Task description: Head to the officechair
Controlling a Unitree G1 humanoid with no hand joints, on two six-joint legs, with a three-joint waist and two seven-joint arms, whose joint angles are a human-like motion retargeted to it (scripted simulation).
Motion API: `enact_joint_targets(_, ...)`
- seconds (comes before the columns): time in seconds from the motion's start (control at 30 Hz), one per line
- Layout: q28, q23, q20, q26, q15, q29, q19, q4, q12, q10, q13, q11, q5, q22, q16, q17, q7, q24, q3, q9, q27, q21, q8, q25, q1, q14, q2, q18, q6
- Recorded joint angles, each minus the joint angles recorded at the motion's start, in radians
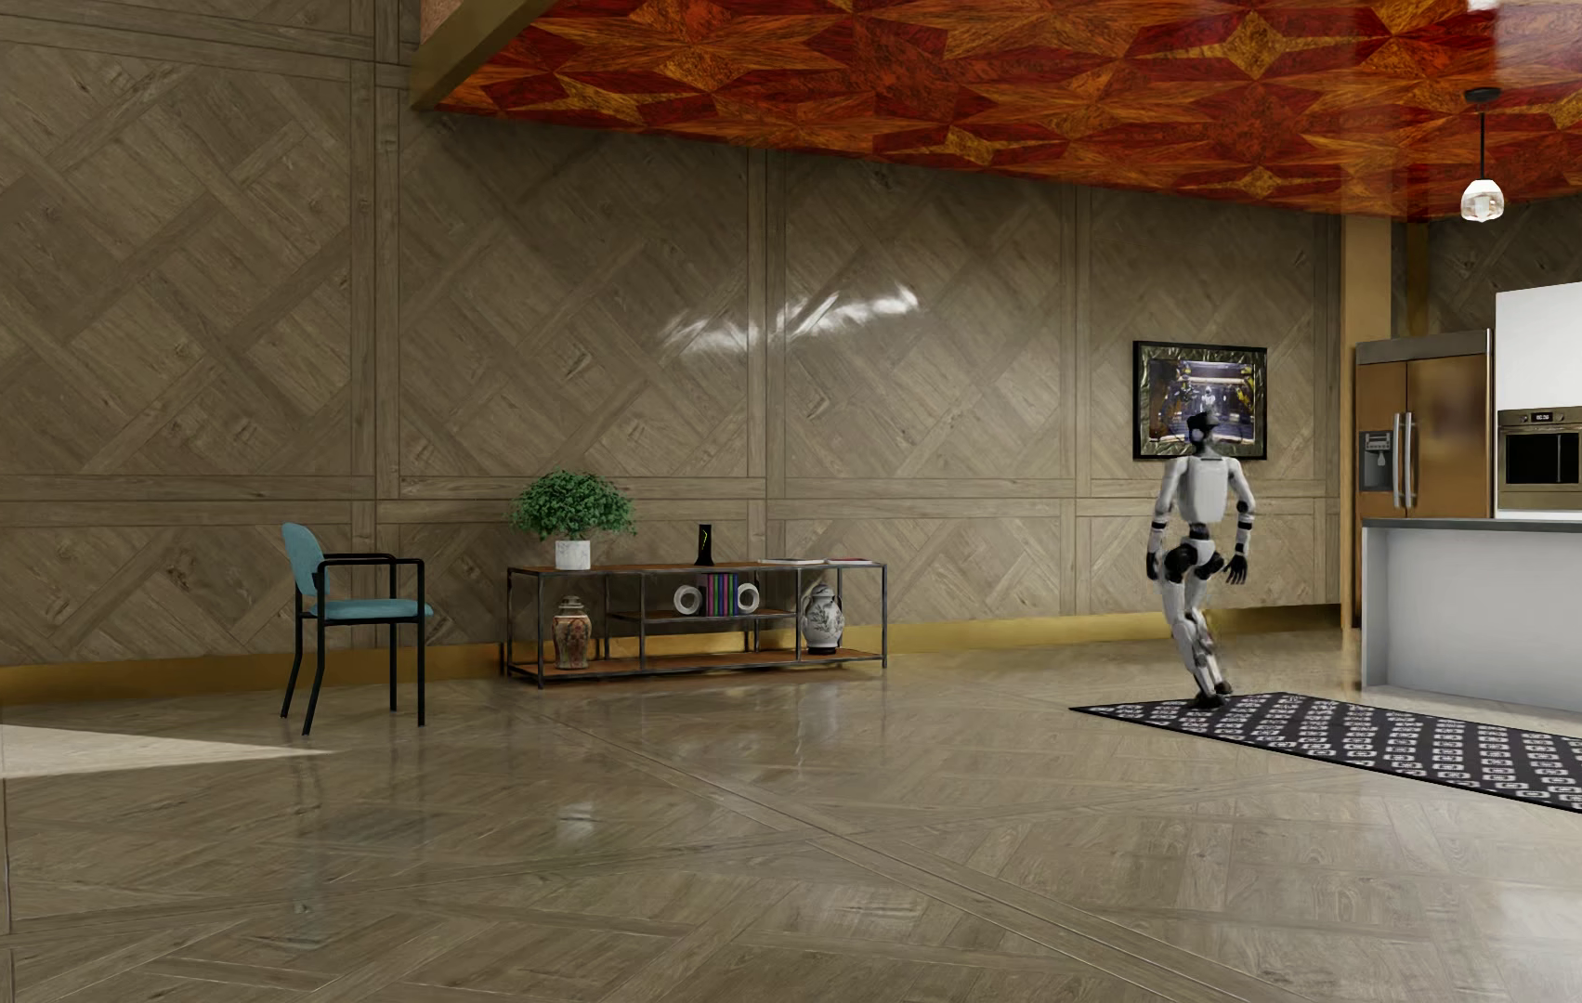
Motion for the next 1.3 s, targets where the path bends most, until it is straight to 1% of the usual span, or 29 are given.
enact_joint_targets(0.07, 0.0, 0.029, 0.086, 0.0, 0.176, 0.0, 0.0, 0.011, -0.061, -0.027, 0.005, -0.318, -0.008, -0.027, 0.014, -0.007, 0.0, 0.0, -0.042, -0.032, 0.0, 0.023, 0.0, 0.0, 0.098, -0.122, -0.053, 0.0, 0.005)
enact_joint_targets(0.1, 0.0, 0.043, 0.129, 0.0, 0.269, 0.0, 0.0, 0.009, -0.083, -0.026, 0.006, -0.732, -0.009, -0.03, 0.013, -0.009, 0.0, 0.0, -0.041, -0.047, 0.0, 0.018, 0.0, 0.0, 0.13, -0.135, -0.093, 0.0, 0.014)
enact_joint_targets(0.13, 0.0, 0.042, 0.136, 0.0, 0.189, 0.0, 0.0, 0.03, -0.093, -0.004, 0.005, -0.395, -0.009, -0.056, 0.03, -0.014, 0.0, 0.0, -0.068, -0.048, 0.0, 0.035, 0.0, 0.0, 0.158, -0.111, -0.134, 0.0, 0.02)
enact_joint_targets(0.17, 0.0, 0.056, 0.191, 0.0, 0.199, 0.0, 0.0, 0.06, -0.072, 0.038, -0.002, -0.302, 0.02, -0.082, 0.03, -0.017, 0.0, 0.0, -0.096, -0.036, 0.0, 0.052, 0.0, 0.0, 0.201, -0.05, -0.152, 0.0, 0.036)
enact_joint_targets(0.2, 0.0, 0.075, 0.219, 0.0, 0.25, 0.0, 0.0, 0.089, -0.051, 0.141, -0.002, -0.213, 0.041, -0.067, 0.012, -0.016, 0.0, 0.0, -0.114, -0.052, 0.0, 0.058, 0.0, 0.0, 0.188, 0.078, -0.172, 0.0, 0.056)
enact_joint_targets(0.23, 0.0, 0.1, 0.229, 0.0, 0.214, 0.0, 0.0, 0.135, -0.018, 0.322, -0.005, -0.132, 0.091, -0.035, -0.02, -0.014, 0.0, 0.0, -0.119, -0.045, 0.0, 0.055, 0.0, 0.0, 0.151, 0.282, -0.142, 0.0, 0.088)
enact_joint_targets(0.27, 0.0, 0.108, 0.214, 0.0, 0.16, 0.0, 0.0, 0.129, 0.01, 0.579, -0.019, -0.118, 0.125, -0.02, -0.032, -0.007, 0.0, 0.0, -0.096, -0.046, 0.0, 0.037, 0.0, 0.0, 0.033, 0.444, -0.105, 0.0, 0.085)
enact_joint_targets(0.33, 0.0, 0.054, 0.115, 0.0, 0.087, 0.0, 0.0, 0.143, 0.022, 0.98, -0.039, -0.165, 0.155, 0.019, -0.045, -0.002, 0.0, 0.0, -0.035, -0.007, 0.0, 0.018, 0.0, 0.0, -0.204, 0.383, 0.062, 0.0, 0.076)
enact_joint_targets(0.37, 0.0, 0.012, 0.115, 0.0, 0.077, 0.0, 0.0, 0.115, 0.048, 0.987, -0.047, -0.205, 0.133, 0.043, -0.066, 0.001, 0.0, 0.0, 0.024, -0.005, 0.0, 0.014, 0.0, 0.0, -0.31, 0.371, 0.143, 0.0, 0.045)
enact_joint_targets(0.4, 0.0, -0.031, 0.091, 0.0, 0.063, 0.0, 0.0, 0.109, 0.095, 0.883, -0.068, -0.246, 0.129, -0.013, -0.042, -0.003, 0.0, 0.0, 0.096, 0.005, 0.0, 0.023, 0.0, 0.0, -0.398, 0.405, 0.211, 0.0, 0.019)
enact_joint_targets(0.43, 0.0, -0.069, 0.04, 0.0, 0.048, 0.0, 0.0, 0.095, 0.101, 0.677, -0.087, -0.282, 0.107, 0.077, -0.058, -0.016, 0.0, 0.0, 0.146, 0.013, 0.0, 0.025, 0.0, 0.0, -0.449, 0.492, 0.295, 0.0, 0.008)
enact_joint_targets(0.47, 0.0, -0.114, 0.078, 0.0, 0.03, 0.0, 0.0, 0.095, 0.132, 0.443, -0.098, -0.324, 0.107, 0.104, -0.068, -0.019, 0.0, 0.0, 0.192, 0.0, 0.0, 0.0, 0.0, 0.0, -0.507, 0.536, 0.352, 0.0, 0.002)
enact_joint_targets(0.5, 0.0, -0.152, 0.083, 0.0, -0.002, 0.0, 0.0, 0.084, 0.155, 0.2, -0.105, -0.364, 0.105, 0.13, -0.068, -0.027, 0.0, 0.0, 0.22, -0.009, 0.0, -0.017, 0.0, 0.0, -0.519, 0.433, 0.435, 0.0, -0.001)
enact_joint_targets(0.53, 0.0, -0.188, 0.054, 0.0, -0.044, 0.0, 0.0, 0.076, 0.172, 0.071, -0.117, -0.394, 0.124, 0.134, -0.061, -0.039, 0.0, 0.0, 0.235, -0.027, 0.0, -0.052, 0.0, 0.0, -0.516, 0.081, 0.497, 0.0, 0.011)
enact_joint_targets(0.57, 0.0, -0.214, 0.031, 0.0, -0.101, 0.0, 0.0, 0.084, 0.194, -0.285, -0.122, -0.395, 0.129, 0.134, -0.051, -0.053, 0.0, 0.0, 0.245, -0.052, 0.0, -0.082, 0.0, 0.0, -0.538, 0.364, 0.531, 0.0, 0.018)
enact_joint_targets(0.6, 0.0, -0.215, 0.009, 0.0, -0.138, 0.0, 0.0, 0.084, 0.215, -0.314, -0.128, -0.391, 0.144, 0.145, -0.046, -0.06, 0.0, 0.0, 0.257, -0.06, 0.0, -0.109, 0.0, 0.0, -0.557, 0.403, 0.561, 0.0, 0.025)
enact_joint_targets(0.63, 0.0, -0.205, -0.007, 0.0, -0.144, 0.0, 0.0, 0.067, 0.224, 0.046, -0.12, -0.361, 0.14, 0.158, -0.043, -0.054, 0.0, 0.0, 0.274, -0.052, 0.0, -0.143, 0.0, 0.0, -0.591, 0.058, 0.591, 0.0, 0.012)
enact_joint_targets(0.67, 0.0, -0.178, -0.008, 0.0, -0.101, 0.0, 0.0, 0.033, 0.235, 0.08, -0.104, -0.295, 0.129, 0.168, -0.038, -0.044, 0.0, 0.0, 0.278, -0.051, 0.0, -0.176, 0.0, 0.0, -0.594, 0.174, 0.607, 0.0, -0.004)
enact_joint_targets(0.73, 0.0, -0.1, -0.003, 0.0, 0.228, 0.0, 0.0, -0.063, 0.249, 0.154, -0.067, 0.105, 0.033, 0.197, -0.03, -0.011, 0.0, 0.0, 0.253, -0.035, 0.0, -0.178, 0.0, 0.0, -0.573, 0.457, 0.498, 0.0, -0.067)
enact_joint_targets(0.77, 0.0, -0.077, 0.014, 0.0, 0.214, 0.0, 0.0, -0.095, 0.242, 0.187, -0.05, 0.331, 0.004, 0.19, -0.026, -0.006, 0.0, 0.0, 0.234, -0.023, 0.0, -0.171, 0.0, 0.0, -0.538, 0.48, 0.383, 0.0, -0.073)
enact_joint_targets(0.8, 0.0, -0.058, 0.042, 0.0, 0.101, 0.0, 0.0, -0.11, 0.234, 0.174, -0.042, 0.439, -0.011, 0.163, -0.02, -0.004, 0.0, 0.0, 0.232, 0.009, 0.0, -0.15, 0.0, 0.0, -0.457, 0.465, 0.277, 0.0, -0.071)
enact_joint_targets(0.9, 0.0, -0.022, 0.079, 0.0, 0.027, 0.0, 0.0, -0.096, 0.173, 0.128, -0.004, 0.068, 0.01, 0.061, -0.007, -0.023, 0.0, 0.0, 0.071, 0.018, 0.0, -0.113, 0.0, 0.0, -0.271, 0.285, 0.078, 0.0, 0.015)
enact_joint_targets(0.93, 0.0, -0.026, 0.108, 0.0, 0.071, 0.0, 0.0, -0.092, 0.152, 0.103, 0.027, -0.148, 0.005, 0.036, -0.007, -0.031, 0.0, 0.0, 0.046, 0.009, 0.0, -0.134, 0.0, 0.0, -0.216, 0.22, 0.055, 0.0, 0.037)
enact_joint_targets(1.0, 0.0, -0.019, 0.178, 0.0, 0.592, 0.0, 0.0, -0.076, 0.116, 0.108, 0.074, -0.388, -0.017, -0.03, 0.014, -0.03, 0.0, 0.0, 0.018, -0.026, 0.0, -0.133, 0.0, 0.0, -0.161, 0.093, -0.006, 0.0, 0.066)
enact_joint_targets(1.03, 0.0, -0.017, 0.2, 0.0, 0.664, 0.0, 0.0, -0.075, 0.104, 0.125, 0.1, -0.356, -0.043, -0.057, 0.03, -0.028, 0.0, 0.0, -0.001, -0.031, 0.0, -0.126, 0.0, 0.0, -0.112, 0.023, -0.023, 0.0, 0.06)
enact_joint_targets(1.1, 0.0, 0.001, 0.224, 0.0, 0.387, 0.0, 0.0, -0.058, 0.092, 0.249, 0.109, -0.23, -0.028, -0.085, 0.035, -0.031, 0.0, 0.0, -0.049, -0.017, 0.0, -0.108, 0.0, 0.0, -0.072, 0.032, 0.023, 0.0, 0.081)
enact_joint_targets(1.13, 0.0, 0.025, 0.263, 0.0, 0.28, 0.0, 0.0, -0.039, 0.08, 0.361, 0.083, -0.191, -0.032, -0.062, -0.002, -0.032, 0.0, 0.0, -0.074, -0.011, 0.0, -0.097, 0.0, 0.0, -0.123, 0.157, 0.054, 0.0, 0.101)
enact_joint_targets(1.2, 0.0, 0.05, 0.174, 0.0, 0.184, 0.0, 0.0, 0.0, 0.048, 0.462, 0.018, -0.209, -0.065, -0.053, -0.038, -0.067, 0.0, 0.0, -0.04, 0.01, 0.0, -0.095, 0.0, 0.0, -0.231, 0.424, 0.136, 0.0, 0.136)
enact_joint_targets(1.3, 0.0, -0.022, 0.101, 0.0, 0.093, 0.0, 0.0, 0.055, 0.101, 0.467, -0.003, -0.252, -0.14, -0.054, -0.056, -0.076, 0.0, 0.0, 0.04, -0.011, 0.0, -0.142, 0.0, 0.0, -0.451, 0.406, 0.267, 0.0, 0.123)
